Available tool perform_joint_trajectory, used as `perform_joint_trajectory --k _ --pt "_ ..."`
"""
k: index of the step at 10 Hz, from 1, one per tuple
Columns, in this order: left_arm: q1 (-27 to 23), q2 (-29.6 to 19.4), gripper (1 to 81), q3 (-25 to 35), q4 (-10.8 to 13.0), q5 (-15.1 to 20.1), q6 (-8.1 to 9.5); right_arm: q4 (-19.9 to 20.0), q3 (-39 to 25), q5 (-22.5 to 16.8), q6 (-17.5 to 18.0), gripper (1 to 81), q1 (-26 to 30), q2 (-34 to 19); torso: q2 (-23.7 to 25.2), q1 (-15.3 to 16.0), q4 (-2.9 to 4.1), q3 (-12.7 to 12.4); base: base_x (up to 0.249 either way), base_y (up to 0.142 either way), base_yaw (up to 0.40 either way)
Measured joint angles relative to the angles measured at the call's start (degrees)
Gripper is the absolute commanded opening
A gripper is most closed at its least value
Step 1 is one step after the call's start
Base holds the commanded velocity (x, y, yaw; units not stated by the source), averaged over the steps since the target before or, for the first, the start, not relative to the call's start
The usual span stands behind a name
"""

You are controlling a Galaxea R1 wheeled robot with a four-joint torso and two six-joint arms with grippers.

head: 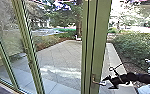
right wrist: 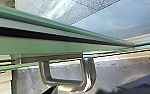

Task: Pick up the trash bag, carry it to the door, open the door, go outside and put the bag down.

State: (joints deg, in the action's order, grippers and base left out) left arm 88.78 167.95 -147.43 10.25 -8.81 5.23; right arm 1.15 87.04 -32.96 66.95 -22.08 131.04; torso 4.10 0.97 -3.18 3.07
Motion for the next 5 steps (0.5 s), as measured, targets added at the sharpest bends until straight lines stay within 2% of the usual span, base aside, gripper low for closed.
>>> perform_joint_trajectory --k 5 --pt "0.0 0.3 1.0 -0.8 0.0 0.0 0.61 0.0 6.0 -0.1 1.8 81.1 -2.0 4.8 0.0 0.0 0.00 0.0 0.000 0.000 0.000"
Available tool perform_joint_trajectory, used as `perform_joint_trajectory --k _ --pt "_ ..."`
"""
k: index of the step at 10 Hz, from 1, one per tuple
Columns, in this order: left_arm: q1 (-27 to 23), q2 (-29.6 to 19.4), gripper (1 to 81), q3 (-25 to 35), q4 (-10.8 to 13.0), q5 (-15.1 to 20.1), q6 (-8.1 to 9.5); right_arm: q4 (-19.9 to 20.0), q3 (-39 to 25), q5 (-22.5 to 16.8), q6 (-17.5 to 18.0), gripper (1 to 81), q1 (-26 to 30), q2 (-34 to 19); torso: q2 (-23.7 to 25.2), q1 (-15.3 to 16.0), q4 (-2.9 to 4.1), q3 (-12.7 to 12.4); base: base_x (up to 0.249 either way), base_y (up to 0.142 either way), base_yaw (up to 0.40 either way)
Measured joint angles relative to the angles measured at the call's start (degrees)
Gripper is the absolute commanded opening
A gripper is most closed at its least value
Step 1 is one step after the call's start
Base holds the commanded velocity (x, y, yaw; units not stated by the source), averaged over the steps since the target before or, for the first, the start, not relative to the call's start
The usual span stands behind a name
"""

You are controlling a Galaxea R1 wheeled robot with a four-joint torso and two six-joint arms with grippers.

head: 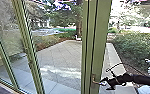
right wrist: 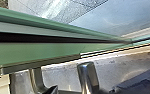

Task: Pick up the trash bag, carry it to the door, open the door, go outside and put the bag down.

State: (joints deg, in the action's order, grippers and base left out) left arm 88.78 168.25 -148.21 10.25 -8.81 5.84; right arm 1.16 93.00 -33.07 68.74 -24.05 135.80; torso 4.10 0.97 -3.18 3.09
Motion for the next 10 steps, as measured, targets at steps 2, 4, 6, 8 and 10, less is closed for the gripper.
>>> perform_joint_trajectory --k 2,4,6,8,10 --pt "0.0 0.0 1.0 0.0 0.0 0.0 0.00 -0.1 2.9 0.0 2.0 81.1 -0.3 1.8 0.0 0.0 0.00 0.0 0.000 0.000 0.000" --pt "0.0 0.0 1.0 0.0 0.0 0.0 0.00 0.0 4.3 -0.1 3.0 81.1 -0.9 4.0 0.0 0.0 0.00 0.0 0.000 0.000 0.000" --pt "0.0 0.0 1.0 0.0 0.0 0.0 0.02 -0.2 6.9 -0.5 3.9 81.1 -1.5 6.5 0.0 0.0 0.00 0.0 0.000 0.000 0.000" --pt "0.0 0.0 1.0 -0.5 0.0 0.0 0.06 -0.1 9.8 -0.7 4.2 81.1 -2.3 7.6 0.0 0.0 0.00 0.0 0.000 0.000 0.000" --pt "0.0 0.0 1.0 -0.7 0.0 0.0 0.06 -0.1 12.6 0.4 4.1 81.1 -3.4 8.3 0.0 0.0 -0.02 0.0 0.000 0.000 0.000"
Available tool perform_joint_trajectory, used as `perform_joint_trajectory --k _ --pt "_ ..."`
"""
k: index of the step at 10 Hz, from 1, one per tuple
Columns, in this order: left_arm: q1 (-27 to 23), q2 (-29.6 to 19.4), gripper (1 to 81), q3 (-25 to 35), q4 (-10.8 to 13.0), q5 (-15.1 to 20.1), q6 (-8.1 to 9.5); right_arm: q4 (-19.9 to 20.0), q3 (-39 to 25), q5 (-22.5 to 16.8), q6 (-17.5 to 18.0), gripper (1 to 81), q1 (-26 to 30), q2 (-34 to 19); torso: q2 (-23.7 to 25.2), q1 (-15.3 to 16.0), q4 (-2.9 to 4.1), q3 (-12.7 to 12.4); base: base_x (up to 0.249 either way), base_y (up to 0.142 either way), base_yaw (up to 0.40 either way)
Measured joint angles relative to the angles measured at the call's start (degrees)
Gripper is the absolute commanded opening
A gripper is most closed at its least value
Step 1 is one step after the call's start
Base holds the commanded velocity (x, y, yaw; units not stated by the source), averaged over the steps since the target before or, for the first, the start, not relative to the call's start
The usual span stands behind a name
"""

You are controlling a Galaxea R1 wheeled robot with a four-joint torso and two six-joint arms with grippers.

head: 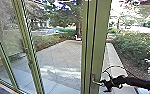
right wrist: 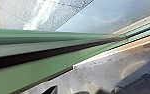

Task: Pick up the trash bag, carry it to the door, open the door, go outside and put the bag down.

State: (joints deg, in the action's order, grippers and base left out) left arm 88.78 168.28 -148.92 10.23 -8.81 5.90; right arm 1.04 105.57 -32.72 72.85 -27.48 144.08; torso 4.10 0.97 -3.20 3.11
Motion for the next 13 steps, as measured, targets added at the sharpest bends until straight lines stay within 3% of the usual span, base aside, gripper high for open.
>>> perform_joint_trajectory --k 3,7,13 --pt "0.0 0.0 1.0 -0.1 0.0 0.1 0.00 -0.2 2.2 2.1 -0.1 81.1 -1.6 1.3 0.0 -0.1 -0.02 0.0 0.000 0.000 0.000" --pt "0.0 0.2 1.0 -0.6 0.0 0.1 0.02 -3.7 3.9 2.7 1.0 81.1 -4.2 4.0 0.0 -0.1 -0.02 -0.1 0.000 0.000 0.000" --pt "0.2 0.1 1.0 -0.6 0.0 0.2 0.00 -9.5 9.8 12.2 2.2 81.1 -9.5 7.8 0.0 -0.1 -0.05 -0.1 0.000 0.000 0.000"
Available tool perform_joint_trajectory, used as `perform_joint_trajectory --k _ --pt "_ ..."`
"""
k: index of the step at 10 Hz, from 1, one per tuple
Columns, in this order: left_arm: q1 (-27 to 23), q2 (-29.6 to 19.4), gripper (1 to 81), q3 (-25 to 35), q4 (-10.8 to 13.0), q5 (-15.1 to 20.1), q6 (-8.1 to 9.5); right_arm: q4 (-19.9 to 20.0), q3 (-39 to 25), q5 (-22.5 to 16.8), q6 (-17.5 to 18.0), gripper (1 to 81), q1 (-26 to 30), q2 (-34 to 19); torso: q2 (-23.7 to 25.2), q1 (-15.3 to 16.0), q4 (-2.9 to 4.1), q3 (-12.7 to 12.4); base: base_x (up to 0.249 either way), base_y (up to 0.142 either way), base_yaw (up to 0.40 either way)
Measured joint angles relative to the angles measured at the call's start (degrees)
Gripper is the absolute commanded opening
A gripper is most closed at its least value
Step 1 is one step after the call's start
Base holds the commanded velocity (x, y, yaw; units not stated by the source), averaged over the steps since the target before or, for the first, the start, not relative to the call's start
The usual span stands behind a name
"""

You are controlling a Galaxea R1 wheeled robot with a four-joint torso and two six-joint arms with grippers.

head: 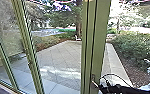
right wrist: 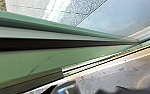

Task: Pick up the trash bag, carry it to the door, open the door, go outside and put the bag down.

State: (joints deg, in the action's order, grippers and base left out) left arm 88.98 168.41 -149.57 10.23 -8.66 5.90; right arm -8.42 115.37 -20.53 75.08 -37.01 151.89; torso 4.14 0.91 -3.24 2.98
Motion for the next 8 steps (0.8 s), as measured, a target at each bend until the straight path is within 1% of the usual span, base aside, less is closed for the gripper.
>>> perform_joint_trajectory --k 1,2,3,5,8 --pt "0.1 0.0 1.0 0.0 0.0 0.0 0.00 0.3 2.0 1.6 -0.8 81.1 -1.0 0.6 0.0 0.0 0.00 0.0 0.000 0.000 0.000" --pt "0.2 0.0 1.0 0.0 0.0 0.0 -0.01 0.5 3.6 1.7 -1.3 81.1 -1.1 1.5 0.0 0.0 -0.02 0.0 0.000 0.000 0.000" --pt "0.3 0.0 1.0 0.0 0.0 0.0 0.00 0.9 5.1 2.6 -1.9 81.1 -1.5 2.3 0.1 -0.1 -0.05 -0.1 0.000 0.000 0.000" --pt "0.3 0.0 1.0 0.0 0.0 0.0 0.00 1.1 5.9 5.4 -2.7 81.1 -2.4 2.7 0.2 -0.2 -0.09 -0.1 0.000 0.000 0.000" --pt "1.1 0.0 1.0 0.0 -0.2 -0.1 0.02 0.9 6.7 6.3 -2.8 81.1 -2.7 3.4 0.2 -0.3 -0.11 -0.2 0.000 0.000 0.000"
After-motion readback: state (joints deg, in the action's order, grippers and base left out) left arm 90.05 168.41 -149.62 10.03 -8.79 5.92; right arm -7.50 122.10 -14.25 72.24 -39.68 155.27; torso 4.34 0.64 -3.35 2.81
